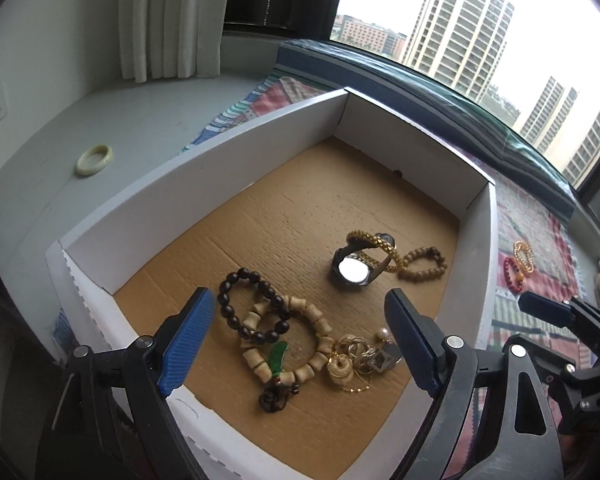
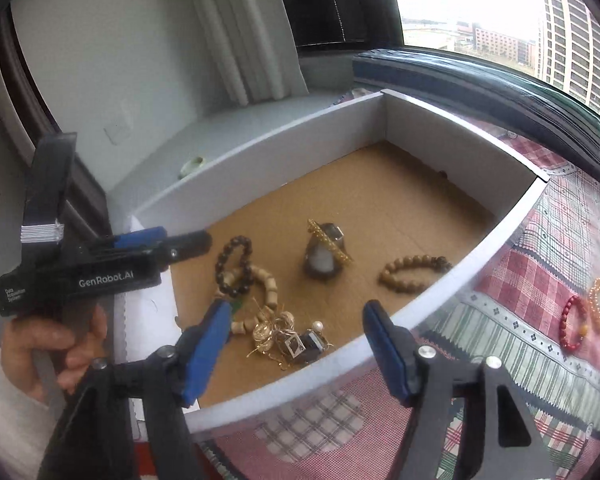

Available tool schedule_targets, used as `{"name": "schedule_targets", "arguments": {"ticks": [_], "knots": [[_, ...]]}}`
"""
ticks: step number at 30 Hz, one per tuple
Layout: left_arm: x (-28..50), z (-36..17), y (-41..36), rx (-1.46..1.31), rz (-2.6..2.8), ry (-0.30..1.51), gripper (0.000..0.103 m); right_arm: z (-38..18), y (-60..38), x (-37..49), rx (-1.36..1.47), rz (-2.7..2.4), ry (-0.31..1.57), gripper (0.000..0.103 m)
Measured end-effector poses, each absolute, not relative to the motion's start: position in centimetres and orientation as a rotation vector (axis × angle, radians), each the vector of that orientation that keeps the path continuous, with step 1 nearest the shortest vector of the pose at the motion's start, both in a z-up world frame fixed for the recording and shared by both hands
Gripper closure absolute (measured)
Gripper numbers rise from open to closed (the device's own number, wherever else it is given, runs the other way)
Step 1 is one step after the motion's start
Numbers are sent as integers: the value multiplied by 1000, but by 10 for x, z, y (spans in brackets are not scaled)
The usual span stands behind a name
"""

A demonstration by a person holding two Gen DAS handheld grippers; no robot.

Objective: Organize jewelry
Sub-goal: 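Carry the black bracelet and gold hoops into the white box and open both tools, then move both tools back over the red bead bracelet on the quilt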

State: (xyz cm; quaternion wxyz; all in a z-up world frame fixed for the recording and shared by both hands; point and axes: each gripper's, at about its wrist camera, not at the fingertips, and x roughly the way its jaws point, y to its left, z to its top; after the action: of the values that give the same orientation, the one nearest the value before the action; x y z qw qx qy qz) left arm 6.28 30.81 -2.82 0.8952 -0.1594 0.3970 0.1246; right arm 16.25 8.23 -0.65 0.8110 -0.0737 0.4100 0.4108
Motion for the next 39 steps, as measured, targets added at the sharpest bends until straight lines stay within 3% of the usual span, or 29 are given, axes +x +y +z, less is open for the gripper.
{"name": "schedule_targets", "arguments": {"ticks": [8, 22, 30, 39], "knots": [[43, -6, 227, -270, 139, 770, 12, -20, 4, 145, -273, 663, 724, 25], [74, -29, 66, -104, -157, 867, 6, -102, -202, 150, -92, 173, 830, 25], [82, -49, 43, -75, -160, 925, 6, -104, -261, 161, 21, 56, 823, 25], [107, -68, 22, -61, -170, 978, 7, -102, -261, 170, 19, 82, 810, 25]]}}
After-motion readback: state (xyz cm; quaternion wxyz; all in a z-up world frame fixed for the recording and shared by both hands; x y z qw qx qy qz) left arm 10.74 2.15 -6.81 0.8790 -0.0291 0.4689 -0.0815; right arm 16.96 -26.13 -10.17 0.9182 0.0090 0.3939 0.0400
